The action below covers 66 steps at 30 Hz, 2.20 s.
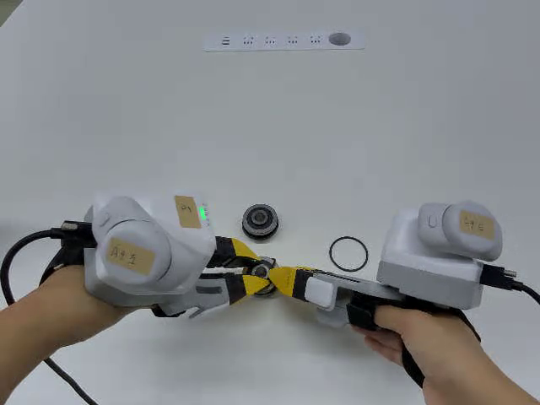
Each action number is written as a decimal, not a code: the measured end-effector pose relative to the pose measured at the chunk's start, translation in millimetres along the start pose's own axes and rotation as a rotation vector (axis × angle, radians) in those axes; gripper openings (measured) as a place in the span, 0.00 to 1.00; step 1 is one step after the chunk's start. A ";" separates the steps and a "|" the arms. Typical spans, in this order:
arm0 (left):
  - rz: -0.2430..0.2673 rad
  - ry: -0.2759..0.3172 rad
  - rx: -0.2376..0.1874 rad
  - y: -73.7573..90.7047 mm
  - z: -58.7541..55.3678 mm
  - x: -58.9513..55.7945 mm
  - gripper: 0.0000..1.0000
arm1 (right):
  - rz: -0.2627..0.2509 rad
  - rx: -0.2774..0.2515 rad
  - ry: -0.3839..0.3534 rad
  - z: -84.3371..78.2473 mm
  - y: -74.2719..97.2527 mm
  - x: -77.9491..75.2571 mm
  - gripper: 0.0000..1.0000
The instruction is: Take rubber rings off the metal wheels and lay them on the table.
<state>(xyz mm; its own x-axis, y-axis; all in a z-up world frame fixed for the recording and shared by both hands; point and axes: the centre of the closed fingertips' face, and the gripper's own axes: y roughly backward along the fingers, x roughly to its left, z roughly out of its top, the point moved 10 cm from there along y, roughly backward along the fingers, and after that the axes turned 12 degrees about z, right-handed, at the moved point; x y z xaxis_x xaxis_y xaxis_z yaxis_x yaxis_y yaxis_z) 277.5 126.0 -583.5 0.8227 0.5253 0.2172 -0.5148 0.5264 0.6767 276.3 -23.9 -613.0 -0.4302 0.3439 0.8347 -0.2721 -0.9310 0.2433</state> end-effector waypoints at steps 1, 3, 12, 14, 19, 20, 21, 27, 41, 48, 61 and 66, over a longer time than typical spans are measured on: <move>0.000 0.000 0.000 0.0 0.0 0.0 0.13 | 0.001 0.001 0.003 0.2 -0.3 0.2 0.01; 0.000 0.000 0.000 0.0 0.0 0.0 0.13 | 0.004 0.004 0.006 0.5 -1.0 0.8 0.01; 0.001 -0.001 -0.001 -0.1 0.2 -0.4 0.13 | 0.017 -0.003 0.001 3.8 -2.8 3.8 0.01; 0.001 -0.001 -0.001 -0.1 0.2 -0.5 0.13 | 0.016 -0.008 -0.007 3.8 -2.4 3.7 0.01; 0.002 -0.003 0.000 -0.1 0.4 -0.7 0.13 | 0.013 -0.019 -0.025 4.0 -1.8 4.2 0.01; 0.003 -0.003 0.001 -0.1 0.5 -0.8 0.13 | 0.016 -0.021 -0.031 4.3 -1.6 4.4 0.01; 0.003 -0.001 0.001 -0.1 0.5 -0.8 0.13 | 0.016 -0.023 -0.033 4.4 -1.4 4.5 0.01; 0.006 0.011 0.002 0.3 0.0 -1.5 0.13 | 0.009 -0.031 -0.065 3.3 -0.3 1.9 0.01; 0.033 0.036 0.008 5.7 2.9 -1.3 0.18 | -0.002 -0.039 -0.099 -0.4 -1.5 0.7 0.02; 0.069 0.043 0.007 18.1 1.7 2.4 0.23 | 0.015 -0.038 -0.109 -1.8 -5.0 4.4 0.02; 0.133 0.129 -0.032 39.3 1.8 12.1 0.27 | 0.080 -0.131 -0.151 8.5 -1.0 14.4 0.02; 0.151 0.176 -0.063 43.3 2.4 15.2 0.27 | 0.047 -0.202 -0.167 19.0 17.1 5.4 0.02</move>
<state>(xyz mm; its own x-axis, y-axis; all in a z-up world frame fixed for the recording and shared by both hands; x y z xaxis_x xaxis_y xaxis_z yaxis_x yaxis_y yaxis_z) 268.3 155.2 -549.2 0.6832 0.7070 0.1828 -0.6476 0.4709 0.5990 285.7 -40.2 -594.9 -0.3024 0.2605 0.9169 -0.4290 -0.8962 0.1132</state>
